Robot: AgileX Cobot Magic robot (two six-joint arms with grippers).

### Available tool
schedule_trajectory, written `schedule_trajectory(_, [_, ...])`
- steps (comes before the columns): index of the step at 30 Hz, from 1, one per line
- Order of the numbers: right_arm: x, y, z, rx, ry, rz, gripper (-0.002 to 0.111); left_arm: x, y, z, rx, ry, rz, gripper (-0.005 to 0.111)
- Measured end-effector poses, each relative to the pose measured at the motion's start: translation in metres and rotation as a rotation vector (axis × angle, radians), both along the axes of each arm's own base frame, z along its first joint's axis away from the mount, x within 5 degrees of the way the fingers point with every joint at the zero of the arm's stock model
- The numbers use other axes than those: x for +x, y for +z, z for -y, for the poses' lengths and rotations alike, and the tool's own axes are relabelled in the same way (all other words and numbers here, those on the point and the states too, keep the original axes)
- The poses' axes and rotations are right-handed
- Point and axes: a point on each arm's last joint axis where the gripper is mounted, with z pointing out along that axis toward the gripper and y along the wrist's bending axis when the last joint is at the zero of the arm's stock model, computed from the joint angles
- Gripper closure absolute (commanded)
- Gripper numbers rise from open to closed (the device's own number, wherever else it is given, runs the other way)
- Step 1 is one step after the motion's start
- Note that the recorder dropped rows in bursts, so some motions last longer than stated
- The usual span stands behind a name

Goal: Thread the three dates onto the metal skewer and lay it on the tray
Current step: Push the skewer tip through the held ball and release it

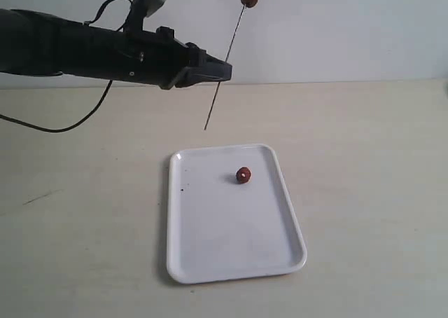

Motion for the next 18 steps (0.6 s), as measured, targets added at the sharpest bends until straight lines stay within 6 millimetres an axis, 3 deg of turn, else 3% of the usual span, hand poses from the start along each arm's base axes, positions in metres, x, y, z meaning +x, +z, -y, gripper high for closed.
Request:
schedule_trajectory(10, [-0.0023,-0.0021,-0.0021,-0.012,0.028,-0.024,0.103,0.0064,0.0107,0.0011,-0.035,0.032,0.036,0.107])
schedule_trajectory(18, [-0.0035,-0.0033,-0.0027,-0.012,0.037,-0.042,0.085,0.0065,0.0106,0.0010,-0.034,0.034,0.037,0.107])
